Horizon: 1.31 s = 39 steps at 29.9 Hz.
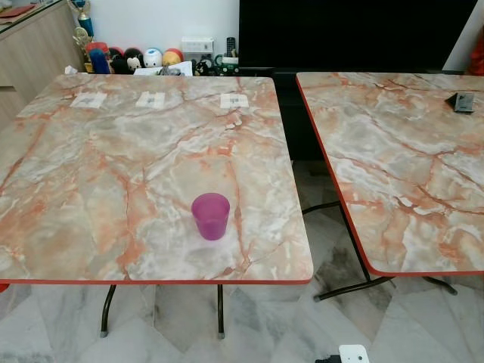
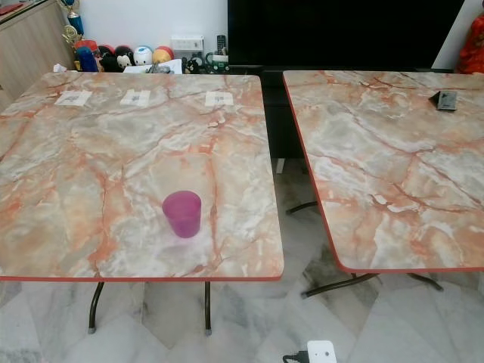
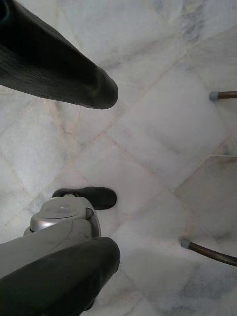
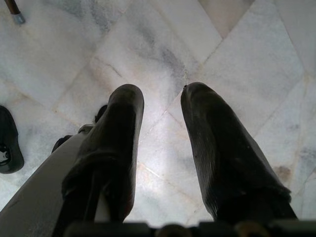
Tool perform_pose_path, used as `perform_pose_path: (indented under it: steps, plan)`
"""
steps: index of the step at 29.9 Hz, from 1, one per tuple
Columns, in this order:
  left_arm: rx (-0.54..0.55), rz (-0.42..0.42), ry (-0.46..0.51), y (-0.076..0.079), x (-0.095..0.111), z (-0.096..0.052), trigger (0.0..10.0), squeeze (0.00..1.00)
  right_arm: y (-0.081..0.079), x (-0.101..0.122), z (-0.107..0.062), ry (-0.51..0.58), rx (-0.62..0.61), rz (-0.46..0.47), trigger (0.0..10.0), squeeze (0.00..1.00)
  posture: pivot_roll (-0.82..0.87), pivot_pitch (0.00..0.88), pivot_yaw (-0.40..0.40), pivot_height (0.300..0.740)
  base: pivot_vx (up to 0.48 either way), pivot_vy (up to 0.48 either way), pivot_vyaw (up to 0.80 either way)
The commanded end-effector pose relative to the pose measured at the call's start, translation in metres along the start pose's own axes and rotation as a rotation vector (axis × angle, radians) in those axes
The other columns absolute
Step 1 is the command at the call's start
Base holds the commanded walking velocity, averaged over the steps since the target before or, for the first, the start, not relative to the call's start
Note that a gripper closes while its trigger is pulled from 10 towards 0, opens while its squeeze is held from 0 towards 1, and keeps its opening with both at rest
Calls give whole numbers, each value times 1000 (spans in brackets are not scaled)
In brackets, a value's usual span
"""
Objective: Setting the table
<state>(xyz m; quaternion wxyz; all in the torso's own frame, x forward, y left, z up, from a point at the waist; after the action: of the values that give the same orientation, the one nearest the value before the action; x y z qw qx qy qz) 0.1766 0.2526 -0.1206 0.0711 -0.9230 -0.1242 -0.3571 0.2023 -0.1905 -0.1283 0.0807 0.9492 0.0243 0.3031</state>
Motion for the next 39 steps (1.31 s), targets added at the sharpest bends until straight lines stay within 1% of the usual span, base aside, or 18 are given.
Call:
perform_pose_path:
  steps: [1,8,31,39]
  plan:
    - [1,1,-10,-1,-5,-2,10000,0,2,-7,-1,-19,-5,1,10000,0,38,107,-26,740,0,0,0]
    - [1,-2,-10,-1,-5,-2,10000,0,2,-7,-1,-20,-6,0,10000,0,38,107,-26,740,0,0,0]
    - [-4,1,8,1,-2,-1,10000,0,2,-7,-1,-21,-6,-1,10000,0,36,98,-25,740,-255,0,0]
    - [0,3,3,1,-2,-1,10000,0,2,-7,-1,-23,-8,-3,10000,0,36,100,-27,740,0,0,0]
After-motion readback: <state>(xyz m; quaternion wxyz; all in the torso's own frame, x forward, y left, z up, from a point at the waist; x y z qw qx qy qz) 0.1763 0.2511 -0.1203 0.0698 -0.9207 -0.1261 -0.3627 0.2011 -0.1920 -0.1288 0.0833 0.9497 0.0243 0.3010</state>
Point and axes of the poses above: a point about 5 cm out from each wrist's last joint towards the gripper, its own z axis pointing out of the wrist towards the gripper, its own x axis along the axis of the wrist's last joint, y = z × x, the point moved 5 cm from there along z, pointing out of the wrist towards the gripper, and after that the axes turned 3 degrees about -z, right-handed, at the moved point
